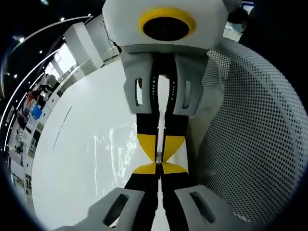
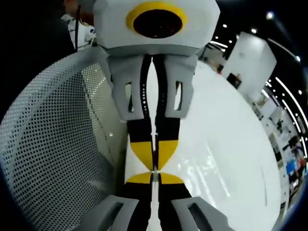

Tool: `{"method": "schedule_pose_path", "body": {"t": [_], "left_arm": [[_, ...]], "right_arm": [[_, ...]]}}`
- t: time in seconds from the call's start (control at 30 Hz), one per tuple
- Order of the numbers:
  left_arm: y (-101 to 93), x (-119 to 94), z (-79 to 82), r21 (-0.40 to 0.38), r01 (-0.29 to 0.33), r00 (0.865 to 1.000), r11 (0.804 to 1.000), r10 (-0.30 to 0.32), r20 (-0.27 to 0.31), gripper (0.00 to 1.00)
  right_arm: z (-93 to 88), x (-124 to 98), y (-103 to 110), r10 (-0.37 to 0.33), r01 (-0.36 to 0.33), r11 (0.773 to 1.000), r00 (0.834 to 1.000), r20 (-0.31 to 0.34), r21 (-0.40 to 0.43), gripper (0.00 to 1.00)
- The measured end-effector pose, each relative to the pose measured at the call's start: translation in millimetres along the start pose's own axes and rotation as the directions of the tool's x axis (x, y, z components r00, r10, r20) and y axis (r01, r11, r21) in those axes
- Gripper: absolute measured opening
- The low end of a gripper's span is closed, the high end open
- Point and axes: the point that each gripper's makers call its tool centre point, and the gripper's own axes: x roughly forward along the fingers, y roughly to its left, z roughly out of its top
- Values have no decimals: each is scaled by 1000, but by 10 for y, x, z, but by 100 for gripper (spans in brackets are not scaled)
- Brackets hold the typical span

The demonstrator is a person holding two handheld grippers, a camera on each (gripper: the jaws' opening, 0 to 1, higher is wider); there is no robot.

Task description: Open the resealable bag by pulling the two sides of the seal apart until the entire bag opening is separated and visibly accessible.

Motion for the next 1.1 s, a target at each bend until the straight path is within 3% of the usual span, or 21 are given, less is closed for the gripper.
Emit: {"method": "schedule_pose_path", "body": {"t": [0.6,0.87,0.97,1.03,1.1], "left_arm": [[5,-79,-57,-46,-18,1000,999,18,9,0],[74,-70,-89,-5,-45,999,999,45,-19,0],[51,-30,-66,-5,-39,999,999,39,-15,8],[52,-14,-78,25,-45,998,999,46,-43,14],[38,-7,-53,43,-40,998,998,41,-44,13]], "right_arm": [[-224,-72,-17,-21,22,1000,998,-51,18,0],[-160,-118,-48,-43,43,999,998,-35,-10,0],[-97,-117,-33,-35,35,999,999,-15,-12,0],[-64,-111,-26,-39,39,999,999,-16,-29,0],[-43,-100,-15,-36,35,999,999,-13,-34,0]]}}
